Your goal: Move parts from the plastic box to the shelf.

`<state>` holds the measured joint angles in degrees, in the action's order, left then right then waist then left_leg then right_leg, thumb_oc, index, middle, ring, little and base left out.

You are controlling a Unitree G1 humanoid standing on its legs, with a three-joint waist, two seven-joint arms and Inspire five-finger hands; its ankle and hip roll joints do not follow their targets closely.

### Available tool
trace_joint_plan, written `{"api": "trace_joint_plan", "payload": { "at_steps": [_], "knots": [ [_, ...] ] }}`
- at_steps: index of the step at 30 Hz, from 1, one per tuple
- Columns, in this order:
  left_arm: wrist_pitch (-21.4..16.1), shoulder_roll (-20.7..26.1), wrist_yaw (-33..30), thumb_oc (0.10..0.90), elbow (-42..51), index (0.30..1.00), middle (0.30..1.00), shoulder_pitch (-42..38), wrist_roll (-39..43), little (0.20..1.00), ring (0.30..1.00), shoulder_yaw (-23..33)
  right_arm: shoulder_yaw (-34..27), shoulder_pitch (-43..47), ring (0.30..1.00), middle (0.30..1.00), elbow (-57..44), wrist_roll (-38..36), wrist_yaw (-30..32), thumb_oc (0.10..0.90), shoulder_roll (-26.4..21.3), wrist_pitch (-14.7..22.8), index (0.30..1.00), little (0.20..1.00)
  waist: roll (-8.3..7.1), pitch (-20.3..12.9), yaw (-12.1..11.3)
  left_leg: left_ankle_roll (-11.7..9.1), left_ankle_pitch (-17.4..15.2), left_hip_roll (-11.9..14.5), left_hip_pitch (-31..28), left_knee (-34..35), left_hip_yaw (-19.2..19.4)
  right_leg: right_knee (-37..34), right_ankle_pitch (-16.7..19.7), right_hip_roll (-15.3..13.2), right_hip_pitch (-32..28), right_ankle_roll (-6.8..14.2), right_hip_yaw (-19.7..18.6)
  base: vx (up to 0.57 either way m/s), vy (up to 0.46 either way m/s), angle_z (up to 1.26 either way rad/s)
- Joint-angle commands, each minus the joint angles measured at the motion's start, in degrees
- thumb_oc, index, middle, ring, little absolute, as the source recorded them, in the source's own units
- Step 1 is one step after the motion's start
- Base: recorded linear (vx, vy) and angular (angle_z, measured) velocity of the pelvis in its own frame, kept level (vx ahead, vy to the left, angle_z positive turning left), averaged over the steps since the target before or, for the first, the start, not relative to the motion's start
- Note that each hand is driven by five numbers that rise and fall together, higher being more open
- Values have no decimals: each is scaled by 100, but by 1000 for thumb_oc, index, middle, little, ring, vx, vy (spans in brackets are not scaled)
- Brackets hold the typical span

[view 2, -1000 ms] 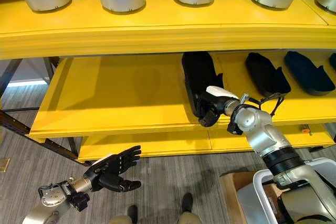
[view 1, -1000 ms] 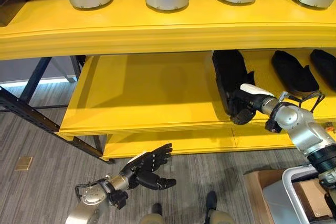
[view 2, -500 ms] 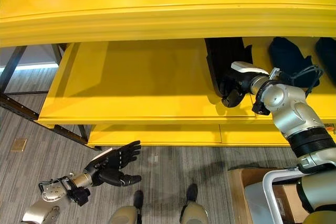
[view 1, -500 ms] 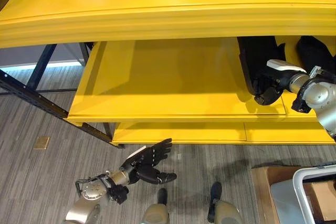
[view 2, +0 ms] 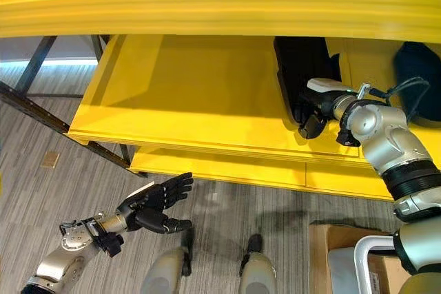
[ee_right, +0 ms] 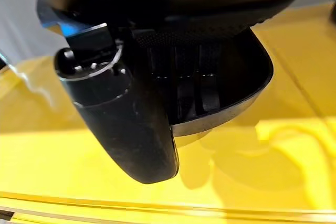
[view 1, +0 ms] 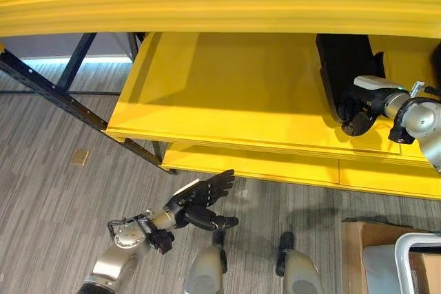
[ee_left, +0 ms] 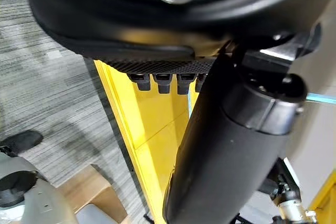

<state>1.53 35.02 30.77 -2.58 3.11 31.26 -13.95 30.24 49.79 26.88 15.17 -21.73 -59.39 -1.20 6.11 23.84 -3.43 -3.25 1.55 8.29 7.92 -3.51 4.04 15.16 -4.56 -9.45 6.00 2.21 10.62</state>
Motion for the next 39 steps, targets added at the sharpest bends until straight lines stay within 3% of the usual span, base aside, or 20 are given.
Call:
{"api": "trace_joint_plan", "payload": {
  "at_steps": [1, 8, 13, 19, 20, 21, 22, 23, 25, 27, 29, 30, 34, 39],
  "knots": [
    [-301, 200, 240, 900, 601, 1000, 1000, -150, 210, 1000, 1000, -6, -352, 690, 300, 300, -535, -73, 527, 400, 6, -12, 300, 300, -421, -578, -105, -115, 116, -48, -295, 172, 183, -192, -266, 7, -466, 164, 216, 80, 14, -38],
    [-409, 306, 14, 900, 670, 1000, 1000, -212, 339, 1000, 1000, -86, -127, 934, 300, 300, -700, -88, 664, 400, 32, -322, 300, 300, -440, -462, -152, -12, 28, -153, -342, 253, 349, -463, -78, 8, -426, 237, 245, 9, 2, -9],
    [-418, 325, 19, 900, 781, 1000, 1000, -48, 322, 1000, 1000, 20, -62, 1048, 300, 300, -485, -201, 692, 400, -2, -347, 300, 300, -480, -443, -260, 10, -32, -184, -289, 138, 370, -651, 4, 1, -550, 235, 272, 29, 5, -2],
    [-269, 321, 178, 900, 885, 1000, 1000, 166, 501, 1000, 1000, 197, -129, 1008, 300, 300, -201, -149, 677, 400, 17, -347, 300, 300, -559, -482, -401, 135, -266, -280, -191, -274, 412, -454, -173, -78, -779, 198, 410, 82, 122, -9],
    [-210, 351, 239, 900, 891, 1000, 1000, 181, 548, 1000, 1000, 219, -156, 980, 300, 300, -75, -139, 685, 400, 33, -344, 300, 300, -594, -483, -454, 217, -372, -333, -163, -412, 441, -175, -335, -142, -823, 219, 463, 80, 200, -11],
    [-56, 334, 262, 900, 907, 1000, 1000, 142, 579, 1000, 1000, 227, -266, 871, 300, 300, 119, -48, 724, 400, 135, -252, 300, 300, -535, -440, -507, 361, -455, -337, -202, -501, 350, 1191, -385, -396, -464, 235, 473, 95, 197, -7],
    [27, 292, 274, 900, 934, 1000, 1000, 121, 500, 1000, 1000, 198, -345, 811, 300, 300, 220, 64, 706, 400, 190, -221, 300, 300, -539, -384, -505, 425, -514, -357, -287, -528, 305, 1702, -262, -528, -201, 263, 339, 70, 131, -9],
    [37, 279, 279, 900, 941, 1000, 1000, 116, 457, 1000, 1000, 188, -361, 801, 300, 300, 239, 97, 706, 400, 201, -221, 300, 300, -547, -369, -510, 437, -527, -365, -312, -533, 305, 1763, -234, -554, -151, 270, 302, 66, -12, -23],
    [-26, 298, 137, 900, 944, 1000, 1000, 82, 378, 1000, 1000, 87, -338, 892, 300, 300, 328, 80, 768, 400, 267, -246, 300, 300, -566, -291, -475, 384, -553, -344, -445, -474, 287, 1241, 76, -670, 35, 304, 198, 21, -171, -27],
    [-175, 450, -76, 900, 871, 1000, 1000, -17, 650, 1000, 1000, 64, -86, 1226, 300, 300, 535, -105, 911, 400, 242, -194, 300, 300, -637, -211, -400, 313, -594, -350, -509, -316, 226, -22, 805, -672, 125, 573, 33, -33, -305, -26],
    [-234, 485, -143, 900, 874, 1000, 1000, -59, 659, 1000, 1000, 43, 8, 1352, 300, 300, 654, -200, 975, 400, 228, -199, 300, 300, -688, -176, -356, 310, -630, -313, -554, -234, 130, -483, 1190, -683, 297, 702, -212, -28, -351, -20],
    [-275, 498, -215, 900, 908, 1000, 1000, -61, 587, 1000, 1000, 49, 121, 1450, 300, 300, 769, -473, 1055, 400, 180, -278, 300, 300, -768, -307, -342, 295, -614, -280, -454, -181, 90, -1247, 1085, -452, 54, 854, -362, -46, -387, -3],
    [-477, 488, -353, 900, 858, 1000, 1000, -171, 635, 1000, 1000, -15, 154, 1598, 300, 300, 771, -531, 1101, 400, 122, -393, 300, 300, -702, -212, -379, 106, -426, -102, -227, -264, 89, -1042, 849, -340, 76, 730, -138, -66, -199, 47],
    [-444, 245, -231, 900, 875, 1000, 1000, -112, 614, 1000, 1000, -1, 171, 1654, 300, 300, 727, -373, 866, 400, 89, -482, 300, 300, -566, -149, -334, -24, -306, -30, -281, -162, 123, -937, 663, -324, 30, 617, -26, 4, 7, 4]
  ]
}}
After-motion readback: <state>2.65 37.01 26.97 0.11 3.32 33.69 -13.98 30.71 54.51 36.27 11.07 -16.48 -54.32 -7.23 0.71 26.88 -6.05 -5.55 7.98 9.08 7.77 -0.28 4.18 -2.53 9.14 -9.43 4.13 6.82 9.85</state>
